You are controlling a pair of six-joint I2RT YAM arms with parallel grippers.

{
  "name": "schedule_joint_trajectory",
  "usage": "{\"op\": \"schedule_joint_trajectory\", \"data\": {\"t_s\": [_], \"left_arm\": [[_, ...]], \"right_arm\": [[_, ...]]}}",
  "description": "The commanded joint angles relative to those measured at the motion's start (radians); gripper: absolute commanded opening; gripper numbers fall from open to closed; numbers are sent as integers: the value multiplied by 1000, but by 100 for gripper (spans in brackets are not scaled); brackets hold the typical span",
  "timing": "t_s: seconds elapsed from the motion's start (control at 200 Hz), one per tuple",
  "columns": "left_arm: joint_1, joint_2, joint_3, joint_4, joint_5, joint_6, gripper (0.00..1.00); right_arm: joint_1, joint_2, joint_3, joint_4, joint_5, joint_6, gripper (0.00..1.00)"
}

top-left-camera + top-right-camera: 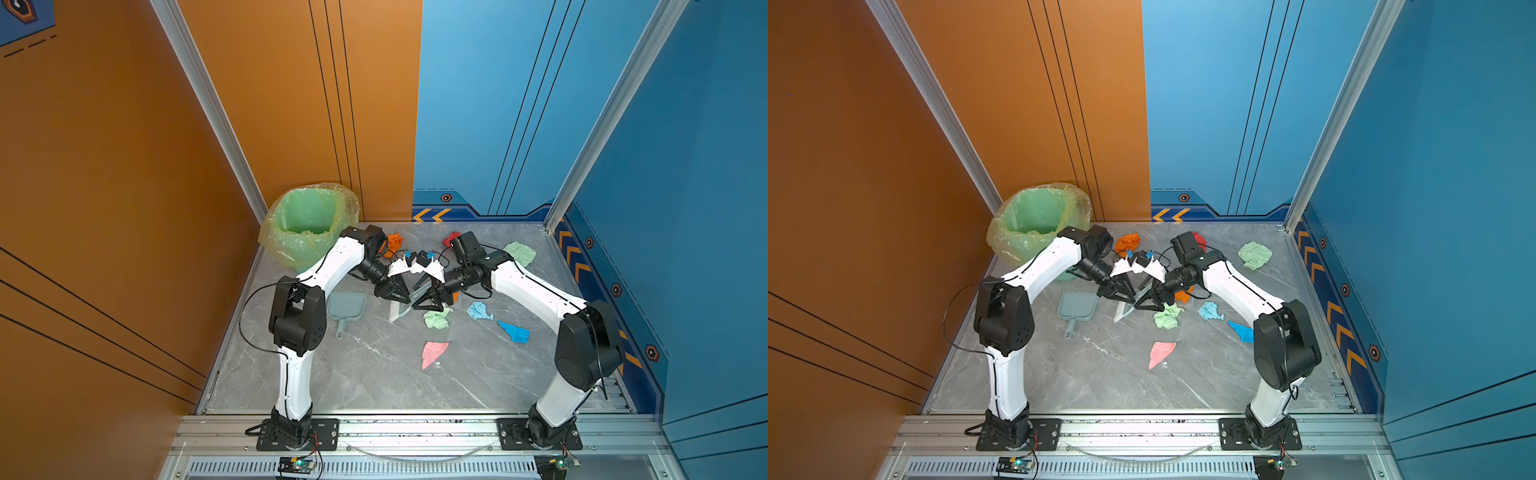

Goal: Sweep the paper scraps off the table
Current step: 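Close the right gripper on the brush handle beside the left gripper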

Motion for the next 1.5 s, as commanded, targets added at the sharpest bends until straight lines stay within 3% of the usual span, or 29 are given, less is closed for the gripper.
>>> {"op": "schedule_joint_trajectory", "data": {"t_s": [0.0,0.511,0.971,1.497], "left_arm": [[-12,6,34,-18,30,0,3],[-16,6,27,-18,8,-12,3],[-16,16,30,-18,12,-12,3],[-14,16,31,-18,8,-12,2]], "right_arm": [[5,20,21,-40,21,-15,76],[6,14,22,-38,29,-17,68],[9,14,24,-37,53,-18,44],[10,17,23,-40,63,-9,24]]}}
